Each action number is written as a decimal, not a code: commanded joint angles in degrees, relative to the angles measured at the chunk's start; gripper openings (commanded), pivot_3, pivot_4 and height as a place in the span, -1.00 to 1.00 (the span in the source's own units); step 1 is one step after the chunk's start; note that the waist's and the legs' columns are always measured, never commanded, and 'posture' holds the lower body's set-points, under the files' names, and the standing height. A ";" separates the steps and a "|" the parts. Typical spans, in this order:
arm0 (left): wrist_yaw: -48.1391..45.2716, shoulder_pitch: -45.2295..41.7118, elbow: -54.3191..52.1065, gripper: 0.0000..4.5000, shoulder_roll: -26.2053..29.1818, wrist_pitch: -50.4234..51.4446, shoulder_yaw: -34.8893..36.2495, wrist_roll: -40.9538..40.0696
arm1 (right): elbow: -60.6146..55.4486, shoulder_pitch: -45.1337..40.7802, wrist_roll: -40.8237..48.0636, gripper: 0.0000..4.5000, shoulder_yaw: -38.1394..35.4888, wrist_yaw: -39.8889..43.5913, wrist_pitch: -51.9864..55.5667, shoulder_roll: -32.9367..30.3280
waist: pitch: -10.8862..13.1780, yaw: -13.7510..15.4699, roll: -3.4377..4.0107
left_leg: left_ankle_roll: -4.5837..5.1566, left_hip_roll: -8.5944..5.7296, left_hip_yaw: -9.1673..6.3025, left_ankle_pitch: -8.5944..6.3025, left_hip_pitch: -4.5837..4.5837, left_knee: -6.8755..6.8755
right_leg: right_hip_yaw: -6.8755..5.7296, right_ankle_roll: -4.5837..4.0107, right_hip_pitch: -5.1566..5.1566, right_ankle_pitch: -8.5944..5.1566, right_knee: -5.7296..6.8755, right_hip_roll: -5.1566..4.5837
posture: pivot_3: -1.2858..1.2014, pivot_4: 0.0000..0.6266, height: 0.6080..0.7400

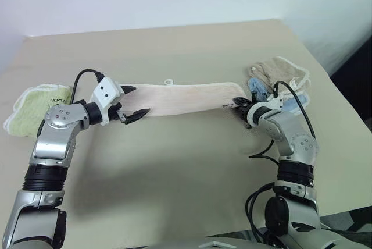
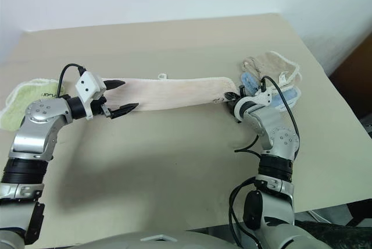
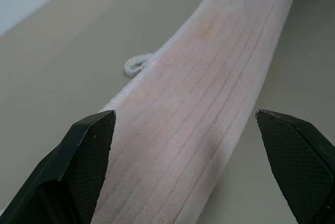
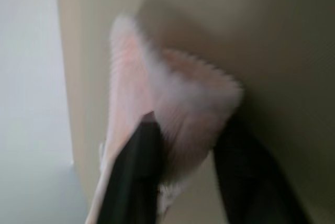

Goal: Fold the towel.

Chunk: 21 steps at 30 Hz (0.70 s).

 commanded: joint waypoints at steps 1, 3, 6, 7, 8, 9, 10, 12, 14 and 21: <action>0.11 -0.29 -1.29 1.00 0.06 -0.69 0.73 -0.79 | -2.13 -0.63 0.87 -0.98 -1.03 0.28 0.66 -1.64 | 0.01 0.00 0.01 | 0.00 0.00 0.00 0.00 0.00 -0.03 | 0.00 0.00 -0.02 0.00 0.00 0.00 | 0.03 -0.52 0.82; 0.11 -0.11 -1.46 1.00 0.08 -0.69 0.67 -0.74 | -3.25 -0.29 1.36 -0.98 -1.39 0.25 1.44 -3.08 | 0.01 0.08 0.02 | 0.00 0.00 0.00 0.00 -0.02 -0.08 | 0.00 0.00 -0.04 0.00 -0.02 -0.01 | 0.03 -0.52 0.82; 0.07 -0.04 -1.46 1.00 0.20 -0.67 0.65 -0.66 | -5.17 -0.07 2.38 -0.98 -1.57 1.21 3.45 -6.20 | 0.02 0.33 0.02 | 0.02 0.00 0.01 -0.01 -0.05 -0.08 | 0.00 -0.01 -0.05 0.00 -0.05 -0.02 | 0.03 -0.52 0.82; 0.04 -0.03 -1.44 1.00 0.27 -0.72 0.61 -0.58 | -5.94 -0.28 2.79 -0.98 -1.43 1.81 4.36 -7.58 | 0.02 0.41 0.02 | 0.03 0.00 0.01 -0.02 -0.07 -0.08 | 0.00 -0.01 -0.05 0.00 -0.06 -0.02 | 0.03 -0.52 0.82; 0.00 -0.06 -1.35 1.00 0.31 -0.81 0.56 -0.49 | -6.54 -0.54 3.02 -0.98 -1.30 2.34 5.02 -8.83 | 0.02 0.55 0.02 | 0.03 -0.01 0.01 -0.02 -0.08 -0.08 | 0.00 0.00 -0.06 -0.01 -0.06 -0.03 | 0.03 -0.52 0.82; -0.03 -0.11 -1.30 1.00 0.36 -0.86 0.52 -0.43 | -7.15 -0.93 3.21 -0.98 -1.19 2.88 5.93 -10.64 | 0.02 0.74 0.02 | 0.04 0.00 0.02 -0.02 -0.10 -0.08 | 0.00 0.00 -0.09 -0.01 -0.06 -0.02 | 0.03 -0.52 0.82; -0.05 -0.14 -1.26 1.00 0.38 -0.88 0.50 -0.40 | -7.50 -1.15 3.36 -0.98 -1.07 3.23 6.45 -11.85 | 0.03 1.04 0.02 | 0.04 0.00 0.02 -0.02 -0.10 -0.08 | 0.00 0.00 -0.09 -0.01 -0.07 -0.02 | 0.03 -0.52 0.82; -0.09 -0.11 -1.25 1.00 0.41 -0.87 0.50 -0.40 | -8.17 -1.49 2.25 -0.98 0.03 5.17 8.34 -14.98 | 0.03 1.29 0.02 | 0.04 0.01 0.04 -0.02 -0.16 -0.08 | 0.00 0.00 -0.16 -0.01 -0.07 -0.03 | 0.03 -0.52 0.82; -0.17 -0.08 -1.25 1.00 0.44 -0.93 0.43 -0.35 | -9.18 -2.07 -1.24 -0.98 3.07 8.88 11.44 -18.94 | 0.03 1.43 0.02 | 0.04 0.01 0.04 -0.02 -0.25 -0.06 | 0.00 0.00 -0.23 -0.01 -0.07 -0.04 | 0.03 -0.52 0.82; -0.10 -0.85 -1.21 1.00 -0.13 -0.64 -0.19 -0.30 | -15.50 -10.30 -32.86 -0.98 32.26 39.52 14.00 -31.02 | 0.02 1.01 0.01 | 0.06 0.05 0.15 -0.02 -0.75 0.13 | -0.03 0.01 -0.73 0.00 -0.02 0.01 | 0.03 -0.52 0.82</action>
